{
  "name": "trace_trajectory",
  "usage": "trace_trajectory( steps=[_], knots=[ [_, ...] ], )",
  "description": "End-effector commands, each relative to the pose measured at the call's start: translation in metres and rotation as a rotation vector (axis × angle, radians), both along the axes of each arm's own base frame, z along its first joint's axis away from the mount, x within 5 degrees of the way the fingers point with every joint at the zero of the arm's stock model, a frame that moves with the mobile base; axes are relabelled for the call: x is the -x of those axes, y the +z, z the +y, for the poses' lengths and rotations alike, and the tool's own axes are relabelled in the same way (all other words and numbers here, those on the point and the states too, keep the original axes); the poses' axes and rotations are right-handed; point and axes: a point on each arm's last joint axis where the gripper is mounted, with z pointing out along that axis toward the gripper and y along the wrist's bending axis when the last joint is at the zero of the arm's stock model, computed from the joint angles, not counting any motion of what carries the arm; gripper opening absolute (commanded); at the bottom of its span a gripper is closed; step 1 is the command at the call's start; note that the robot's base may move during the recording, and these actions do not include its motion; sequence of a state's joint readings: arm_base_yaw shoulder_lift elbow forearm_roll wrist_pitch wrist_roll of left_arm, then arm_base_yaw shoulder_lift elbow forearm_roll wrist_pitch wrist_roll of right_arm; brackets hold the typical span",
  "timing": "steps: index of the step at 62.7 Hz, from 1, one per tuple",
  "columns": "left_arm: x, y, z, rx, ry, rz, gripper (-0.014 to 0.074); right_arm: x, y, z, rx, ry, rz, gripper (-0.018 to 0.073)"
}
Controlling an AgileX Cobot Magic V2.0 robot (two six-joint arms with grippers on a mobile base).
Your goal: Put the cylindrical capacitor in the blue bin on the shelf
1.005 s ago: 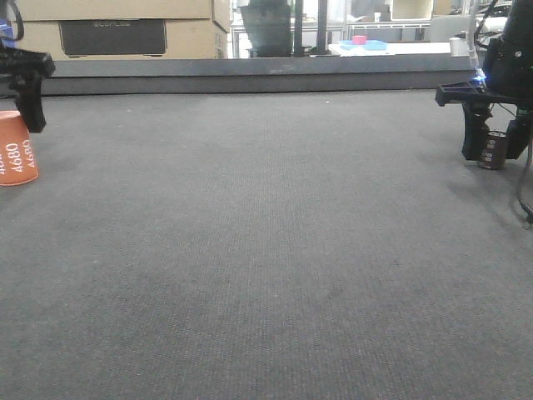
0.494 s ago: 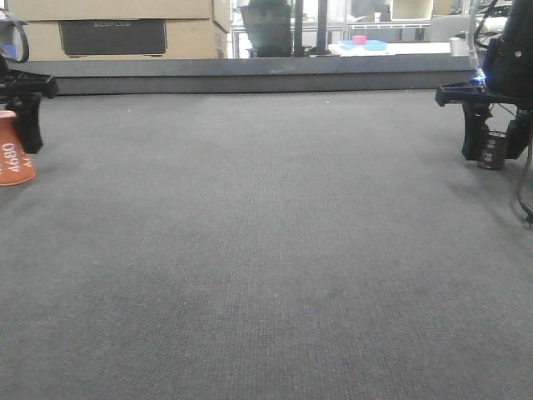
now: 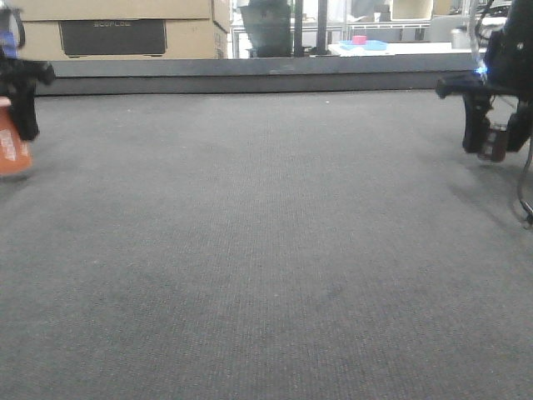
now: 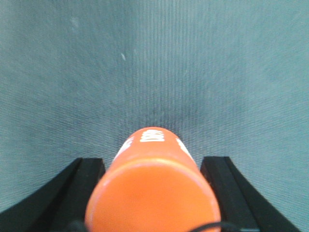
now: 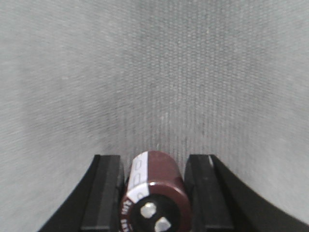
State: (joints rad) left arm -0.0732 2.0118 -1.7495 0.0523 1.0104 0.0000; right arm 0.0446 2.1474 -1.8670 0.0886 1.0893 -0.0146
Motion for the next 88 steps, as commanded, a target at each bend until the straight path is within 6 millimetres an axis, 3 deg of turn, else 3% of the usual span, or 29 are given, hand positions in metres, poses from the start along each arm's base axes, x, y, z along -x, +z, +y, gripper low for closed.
trace_trajectory(
  steps=[1, 16, 29, 50, 67, 88],
  knots=[
    [0.007, 0.033, -0.002, 0.026, -0.001, -0.098, -0.0111, 0.006, 0.029, 0.000, -0.003, 0.003, -0.067, -0.0163],
    [0.030, 0.066, -0.007, 0.138, 0.014, -0.288, -0.0111, 0.018, 0.068, 0.000, -0.009, -0.005, -0.250, -0.0163],
    [0.068, 0.075, -0.003, 0.152, 0.020, -0.460, -0.0111, 0.047, 0.072, 0.009, -0.017, 0.002, -0.396, -0.0163],
    [0.145, 0.068, 0.004, 0.162, 0.028, -0.683, -0.0111, 0.132, 0.075, 0.004, -0.027, -0.025, -0.703, -0.0163],
    [0.205, 0.078, 0.009, 0.266, 0.094, -0.859, -0.0111, 0.206, 0.077, -0.004, -0.034, -0.042, -0.883, -0.0163],
    [0.280, 0.090, 0.014, 0.277, 0.069, -1.012, -0.0111, 0.275, 0.107, -0.010, -0.054, -0.042, -1.032, -0.0163]
  ],
)
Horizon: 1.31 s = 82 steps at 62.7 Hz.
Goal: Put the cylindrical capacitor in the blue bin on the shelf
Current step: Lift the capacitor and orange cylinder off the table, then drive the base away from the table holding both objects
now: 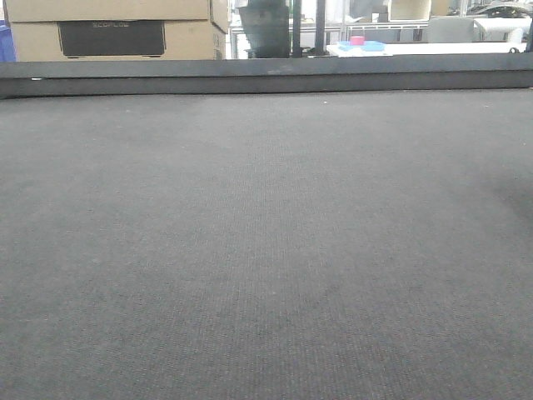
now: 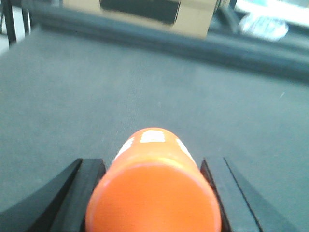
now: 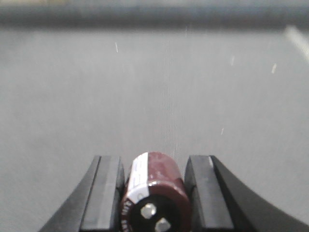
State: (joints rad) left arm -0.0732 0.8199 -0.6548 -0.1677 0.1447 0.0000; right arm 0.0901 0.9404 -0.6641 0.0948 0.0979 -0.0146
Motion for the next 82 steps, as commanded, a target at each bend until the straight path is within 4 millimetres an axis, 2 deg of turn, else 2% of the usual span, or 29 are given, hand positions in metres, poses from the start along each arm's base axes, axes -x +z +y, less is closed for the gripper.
trace_trajectory(
  steps=[1, 12, 24, 37, 50, 82],
  knots=[
    [0.019, 0.008, 0.001, 0.005, -0.001, -0.072, -0.0111, 0.017, 0.010, -0.001, 0.005, 0.005, -0.039, -0.0163],
    [0.058, 0.021, 0.003, -0.012, -0.014, -0.148, -0.0111, 0.052, 0.021, -0.003, 0.005, 0.018, -0.030, -0.0163],
    [0.096, 0.035, 0.006, -0.003, -0.015, -0.284, -0.0111, 0.084, 0.038, -0.006, -0.005, 0.019, -0.155, -0.0163],
    [0.123, 0.042, 0.008, 0.004, -0.014, -0.393, -0.0111, 0.104, 0.052, -0.008, -0.016, 0.015, -0.283, -0.0163],
    [0.134, 0.044, 0.009, 0.007, -0.014, -0.433, -0.0111, 0.108, 0.063, -0.009, -0.028, 0.004, -0.411, -0.0163],
    [0.134, 0.044, 0.009, 0.007, -0.014, -0.434, -0.0111, 0.108, 0.064, -0.010, -0.028, 0.004, -0.413, -0.0163]
  ],
)
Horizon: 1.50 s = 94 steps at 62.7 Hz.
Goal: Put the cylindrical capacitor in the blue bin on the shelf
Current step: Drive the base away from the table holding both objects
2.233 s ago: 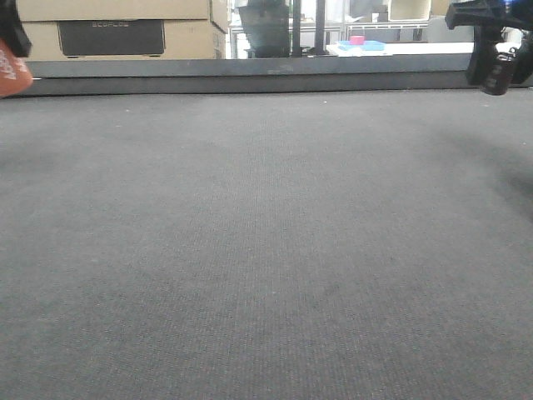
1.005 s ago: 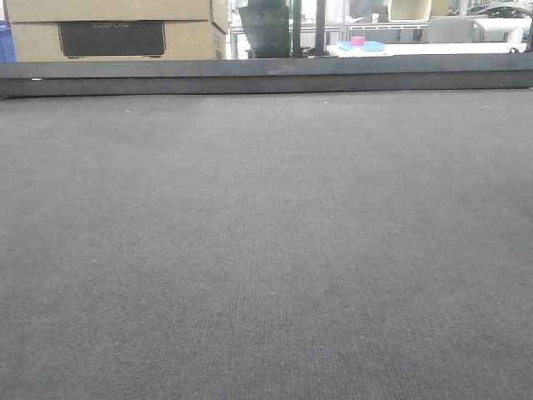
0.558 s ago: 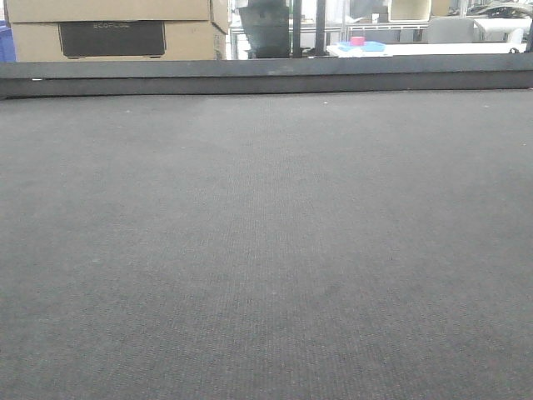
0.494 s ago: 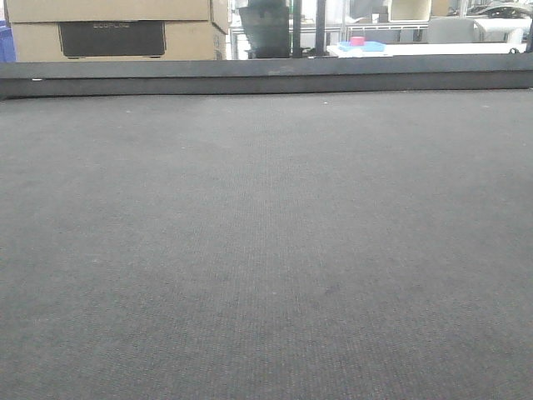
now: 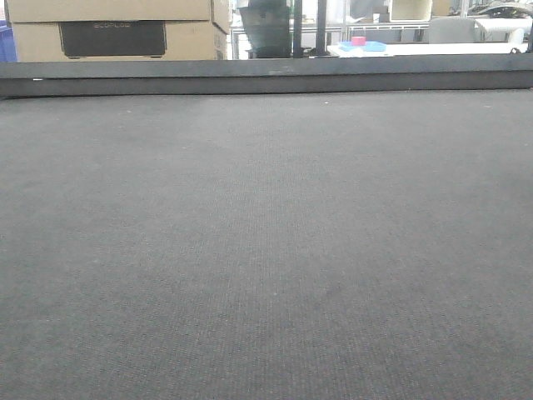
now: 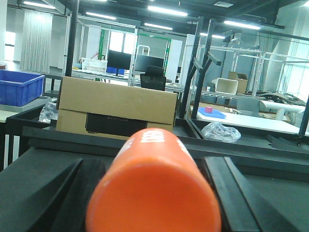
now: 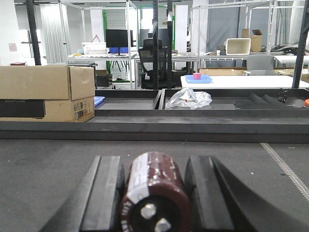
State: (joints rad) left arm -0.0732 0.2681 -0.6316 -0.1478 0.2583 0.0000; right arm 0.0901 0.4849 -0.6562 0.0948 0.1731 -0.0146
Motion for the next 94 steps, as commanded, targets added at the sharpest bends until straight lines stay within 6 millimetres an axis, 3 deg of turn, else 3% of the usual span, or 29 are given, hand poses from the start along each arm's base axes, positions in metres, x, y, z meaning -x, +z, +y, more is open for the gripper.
trace_trajectory(
  steps=[1, 94],
  knots=[
    [0.0016, 0.0009, 0.0002, 0.000, 0.001, -0.017, -0.0111, 0.0019, 0.0042, -0.0005, 0.004, -0.005, -0.042, -0.0163],
    [0.0016, 0.0009, 0.0002, 0.000, 0.001, -0.017, -0.0111, 0.0019, 0.0042, -0.0005, 0.004, -0.005, -0.042, -0.0163]
  ],
)
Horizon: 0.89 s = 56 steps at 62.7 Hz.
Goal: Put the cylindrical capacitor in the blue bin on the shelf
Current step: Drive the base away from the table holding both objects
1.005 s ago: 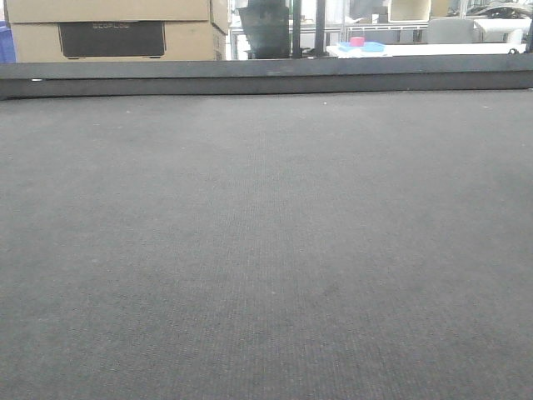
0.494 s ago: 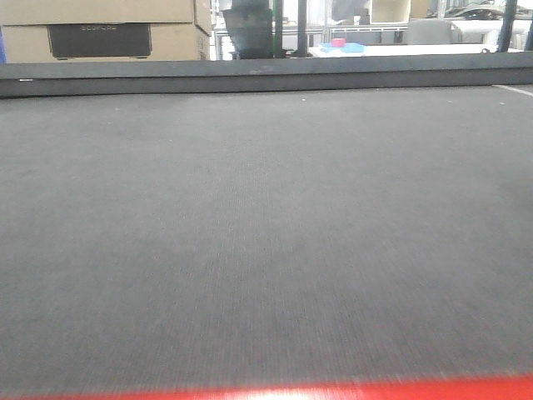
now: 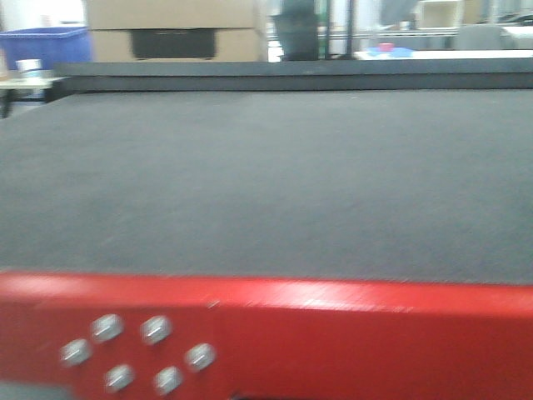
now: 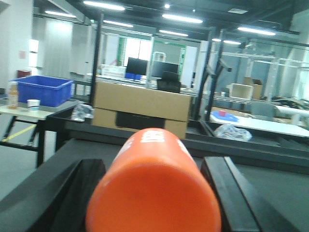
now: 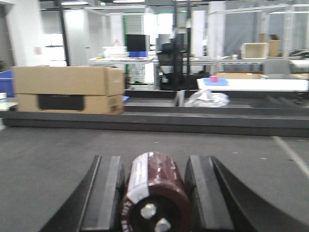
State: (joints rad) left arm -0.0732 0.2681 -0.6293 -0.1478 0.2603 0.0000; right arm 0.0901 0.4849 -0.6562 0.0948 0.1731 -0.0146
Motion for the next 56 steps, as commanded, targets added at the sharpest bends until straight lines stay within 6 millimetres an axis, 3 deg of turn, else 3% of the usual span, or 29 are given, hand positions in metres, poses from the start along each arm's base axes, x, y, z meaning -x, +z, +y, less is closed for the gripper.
trace_trajectory(
  steps=[1, 56],
  knots=[
    [0.0019, 0.0018, 0.0003, 0.000, 0.001, -0.021, -0.0111, 0.0019, 0.0042, -0.0005, 0.004, -0.005, -0.042, -0.0163],
    [0.0019, 0.0018, 0.0003, 0.000, 0.001, -0.021, -0.0111, 0.0019, 0.0040, -0.0005, 0.004, -0.005, -0.040, -0.0163]
  ],
)
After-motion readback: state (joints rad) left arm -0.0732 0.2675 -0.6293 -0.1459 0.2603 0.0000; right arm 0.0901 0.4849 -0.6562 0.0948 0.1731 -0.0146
